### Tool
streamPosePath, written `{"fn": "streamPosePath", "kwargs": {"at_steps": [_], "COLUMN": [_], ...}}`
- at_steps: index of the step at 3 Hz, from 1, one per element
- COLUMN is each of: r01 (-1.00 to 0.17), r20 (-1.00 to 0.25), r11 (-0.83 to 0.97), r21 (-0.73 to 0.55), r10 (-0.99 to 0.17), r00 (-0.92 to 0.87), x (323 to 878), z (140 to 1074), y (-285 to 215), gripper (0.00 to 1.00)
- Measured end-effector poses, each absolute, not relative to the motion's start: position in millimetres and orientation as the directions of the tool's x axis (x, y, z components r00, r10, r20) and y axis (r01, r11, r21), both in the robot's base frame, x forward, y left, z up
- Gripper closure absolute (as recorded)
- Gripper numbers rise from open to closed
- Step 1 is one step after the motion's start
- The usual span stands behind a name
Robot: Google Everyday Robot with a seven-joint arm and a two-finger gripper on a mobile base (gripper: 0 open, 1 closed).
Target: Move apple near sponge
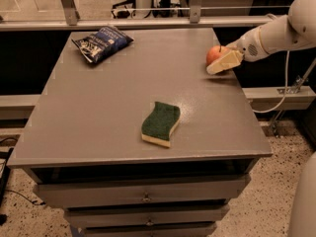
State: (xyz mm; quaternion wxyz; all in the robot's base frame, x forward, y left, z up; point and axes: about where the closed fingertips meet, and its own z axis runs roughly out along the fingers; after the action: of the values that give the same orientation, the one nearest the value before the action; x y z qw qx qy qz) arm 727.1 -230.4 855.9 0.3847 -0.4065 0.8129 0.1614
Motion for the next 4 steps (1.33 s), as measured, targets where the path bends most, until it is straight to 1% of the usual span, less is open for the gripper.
{"fn": "streamPosePath", "kwargs": {"at_steps": [1,2,3,4], "r01": [-0.799,-0.816,-0.845,-0.847], "r20": [-0.77,-0.79,-0.815,-0.815], "r11": [0.599,0.576,0.533,0.53], "r21": [-0.042,-0.043,-0.046,-0.047], "r10": [-0.529,-0.52,-0.509,-0.51], "r00": [-0.356,-0.325,-0.276,-0.274], "x": [723,715,703,702], "z": [863,881,906,906], "y": [-226,-223,-213,-212], "gripper": [0.46,0.77,1.0,1.0]}}
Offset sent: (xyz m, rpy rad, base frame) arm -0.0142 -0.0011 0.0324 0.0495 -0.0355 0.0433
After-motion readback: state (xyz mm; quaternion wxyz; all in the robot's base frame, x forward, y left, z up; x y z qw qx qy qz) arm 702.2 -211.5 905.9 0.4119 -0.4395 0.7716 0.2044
